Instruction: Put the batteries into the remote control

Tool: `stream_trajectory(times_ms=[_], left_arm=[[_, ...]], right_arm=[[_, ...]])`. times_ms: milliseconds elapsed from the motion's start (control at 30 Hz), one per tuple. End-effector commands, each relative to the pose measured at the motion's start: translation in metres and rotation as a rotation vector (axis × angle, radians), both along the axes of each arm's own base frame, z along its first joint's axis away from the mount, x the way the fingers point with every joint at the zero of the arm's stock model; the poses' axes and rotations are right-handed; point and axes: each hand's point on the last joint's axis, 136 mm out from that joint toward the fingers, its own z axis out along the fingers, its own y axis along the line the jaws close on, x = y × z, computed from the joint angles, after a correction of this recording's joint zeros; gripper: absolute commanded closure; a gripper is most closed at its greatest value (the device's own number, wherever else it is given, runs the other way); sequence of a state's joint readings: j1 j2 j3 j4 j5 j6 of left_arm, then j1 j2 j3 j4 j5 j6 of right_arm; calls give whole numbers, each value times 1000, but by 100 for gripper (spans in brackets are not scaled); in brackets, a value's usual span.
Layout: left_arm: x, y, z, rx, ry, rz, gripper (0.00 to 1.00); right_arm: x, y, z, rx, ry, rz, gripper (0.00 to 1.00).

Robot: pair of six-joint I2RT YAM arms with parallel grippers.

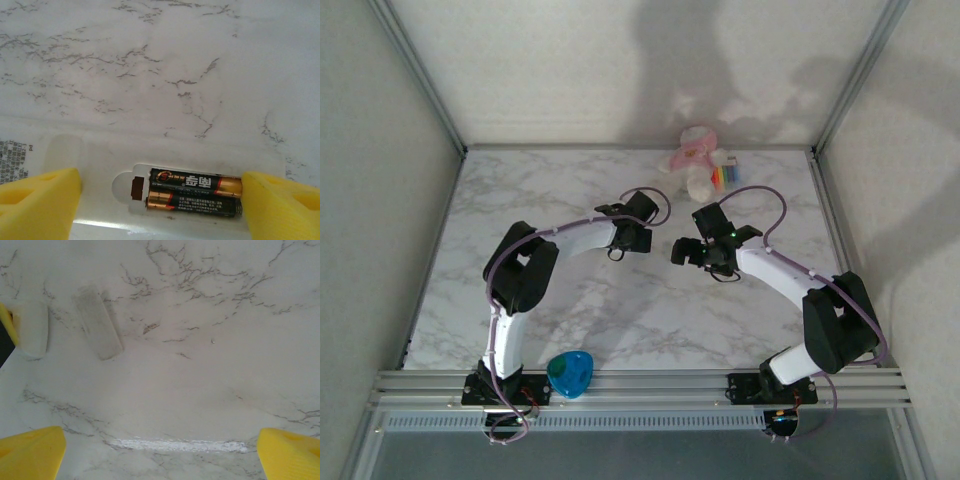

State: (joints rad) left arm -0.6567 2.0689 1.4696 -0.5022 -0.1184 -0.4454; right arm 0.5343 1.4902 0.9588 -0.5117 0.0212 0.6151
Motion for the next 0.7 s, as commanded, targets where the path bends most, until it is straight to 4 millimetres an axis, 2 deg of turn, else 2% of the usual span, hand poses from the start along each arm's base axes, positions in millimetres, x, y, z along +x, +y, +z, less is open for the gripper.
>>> stream_trajectory(times_ms=[0, 133, 300, 533, 667], left_arm=[[-30, 10, -50, 29, 179, -3, 15], [-24, -1, -30, -72, 175, -26, 13], [-16, -4, -11, -159, 157, -27, 10], [-15, -1, -15, -165, 169, -22, 12], [-14, 2, -18, -167, 170, -7, 17]], right_arm=[[-4, -2, 1, 13, 4, -9, 1], [-4, -2, 1, 14, 2, -9, 1], [-4, -2, -1, 17, 5, -8, 1], [-5, -2, 0, 17, 4, -8, 1], [-5, -2, 0, 18, 4, -8, 1]])
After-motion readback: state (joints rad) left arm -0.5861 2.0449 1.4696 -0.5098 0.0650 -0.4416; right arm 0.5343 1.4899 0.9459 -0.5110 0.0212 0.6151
